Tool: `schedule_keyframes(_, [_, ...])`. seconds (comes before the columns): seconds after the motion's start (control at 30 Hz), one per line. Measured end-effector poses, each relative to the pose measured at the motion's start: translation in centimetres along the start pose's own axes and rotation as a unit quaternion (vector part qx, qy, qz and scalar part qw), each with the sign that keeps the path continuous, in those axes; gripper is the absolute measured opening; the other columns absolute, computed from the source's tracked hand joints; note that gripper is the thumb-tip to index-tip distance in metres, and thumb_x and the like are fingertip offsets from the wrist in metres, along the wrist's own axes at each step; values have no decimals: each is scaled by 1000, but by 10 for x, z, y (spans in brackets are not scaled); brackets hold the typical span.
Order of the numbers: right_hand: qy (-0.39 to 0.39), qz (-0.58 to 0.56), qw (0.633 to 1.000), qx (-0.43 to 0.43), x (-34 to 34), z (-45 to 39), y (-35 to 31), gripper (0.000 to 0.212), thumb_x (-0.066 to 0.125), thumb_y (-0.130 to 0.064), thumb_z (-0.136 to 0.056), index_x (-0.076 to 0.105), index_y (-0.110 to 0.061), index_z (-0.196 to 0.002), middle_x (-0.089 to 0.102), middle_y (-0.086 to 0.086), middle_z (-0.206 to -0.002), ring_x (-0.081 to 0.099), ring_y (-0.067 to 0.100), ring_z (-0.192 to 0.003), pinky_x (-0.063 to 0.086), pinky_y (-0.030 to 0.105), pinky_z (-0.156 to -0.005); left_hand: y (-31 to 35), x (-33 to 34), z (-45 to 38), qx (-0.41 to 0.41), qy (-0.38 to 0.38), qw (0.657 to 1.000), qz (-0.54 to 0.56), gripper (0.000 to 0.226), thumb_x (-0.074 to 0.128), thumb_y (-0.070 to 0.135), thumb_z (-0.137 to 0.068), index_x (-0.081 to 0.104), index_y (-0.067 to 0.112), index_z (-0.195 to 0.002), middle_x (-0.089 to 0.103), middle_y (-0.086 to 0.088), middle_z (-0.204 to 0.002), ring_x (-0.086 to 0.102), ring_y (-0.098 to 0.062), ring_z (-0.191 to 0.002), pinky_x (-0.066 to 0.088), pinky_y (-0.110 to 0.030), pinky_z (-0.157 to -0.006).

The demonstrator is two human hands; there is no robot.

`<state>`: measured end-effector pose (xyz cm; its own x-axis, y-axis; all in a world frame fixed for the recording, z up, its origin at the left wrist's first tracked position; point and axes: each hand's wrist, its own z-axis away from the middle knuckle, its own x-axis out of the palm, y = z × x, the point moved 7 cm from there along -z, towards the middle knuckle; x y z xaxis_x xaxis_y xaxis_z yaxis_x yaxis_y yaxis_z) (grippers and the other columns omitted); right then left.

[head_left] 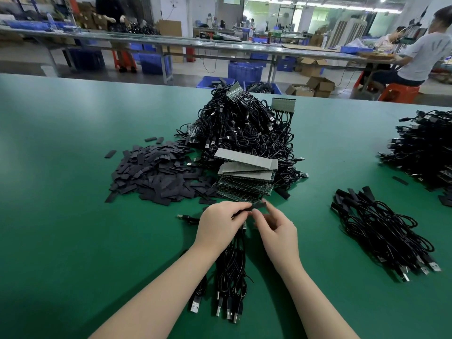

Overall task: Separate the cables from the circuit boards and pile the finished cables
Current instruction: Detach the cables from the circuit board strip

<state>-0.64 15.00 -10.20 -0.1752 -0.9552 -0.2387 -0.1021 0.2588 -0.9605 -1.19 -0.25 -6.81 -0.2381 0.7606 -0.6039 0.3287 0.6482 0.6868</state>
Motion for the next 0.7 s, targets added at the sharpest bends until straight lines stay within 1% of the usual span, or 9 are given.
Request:
schedule_keyframes(0.03, [-7, 10, 1000, -4, 1, 0, -2, 11, 70, -30, -91, 71, -41, -96, 74, -17, -79, 69, 4, -78, 48, 11, -66, 1, 1, 1, 6, -4, 1000, -2, 29, 68, 21, -85, 73, 33, -111, 73, 13, -105, 64, -3, -97, 50, -23, -88])
schedule_keyframes(0.1, [-13, 18, 1000, -15, 2, 2, -3, 11, 72, -30, -91, 75, -30, -80, 73, -10, -73, 66, 6, -68, 48, 19, -62, 2, 1, 1, 8, -9, 1000, 7, 36, 67, 20, -84, 70, 38, -115, 72, 17, -106, 63, 0, -99, 48, -21, -90])
schedule_keyframes(0.23, [-4, -8, 1000, -12, -3, 2, -1, 18, 71, -27, -92, 74, -21, -75, 69, 6, -70, 54, 9, -62, 44, 29, -60, 4, 1, 1, 15, -12, 1000, 19, 41, 69, 24, -84, 65, 41, -121, 72, 19, -104, 63, 3, -99, 48, -22, -91])
schedule_keyframes(0.33, [7, -45, 999, 2, -5, 1, 1, 19, 70, -22, -93, 75, -22, -74, 71, 10, -74, 59, 13, -67, 47, 30, -64, 7, 1, 2, 29, -15, 999, 16, 43, 70, 26, -83, 63, 40, -124, 71, 20, -104, 63, 4, -99, 49, -24, -92])
schedule_keyframes(0.4, [25, -72, 997, 13, -8, 1, 2, 20, 69, -20, -93, 75, -21, -75, 72, 8, -75, 62, 12, -69, 48, 28, -65, 7, 2, 1, 35, -12, 999, 1, 44, 71, 29, -83, 62, 39, -125, 70, 21, -104, 62, 2, -99, 47, -23, -92])
schedule_keyframes(0.43, [39, -88, 995, 19, -11, 1, 3, 20, 68, -19, -94, 75, -19, -75, 74, 5, -75, 65, 10, -70, 49, 23, -65, 6, 2, 1, 36, -8, 999, -10, 41, 71, 31, -83, 64, 37, -124, 70, 20, -104, 61, 1, -99, 47, -23, -91])
schedule_keyframes(0.57, [97, -146, 984, 40, -20, 0, 7, 16, 65, -17, -96, 72, -11, -83, 77, 0, -80, 70, 6, -75, 50, 11, -67, 2, 4, -1, 30, -3, 998, -49, 19, 65, 33, -87, 75, 34, -103, 72, 20, -97, 57, 3, -99, 48, -19, -85])
schedule_keyframes(0.63, [91, -155, 983, 45, -18, 0, 8, 13, 65, -16, -96, 73, -10, -88, 77, 0, -81, 71, 5, -75, 50, 11, -68, 0, 6, -1, 26, -7, 999, -47, 17, 64, 33, -88, 76, 35, -100, 72, 20, -94, 58, 3, -95, 45, -10, -78])
schedule_keyframes(0.7, [69, -134, 988, 42, -13, -1, 7, 12, 66, -17, -96, 75, -13, -89, 77, -2, -82, 71, 5, -77, 51, 12, -69, 0, 7, 0, 29, -17, 999, -38, 17, 64, 35, -88, 75, 35, -101, 72, 18, -95, 59, 2, -94, 43, -6, -75])
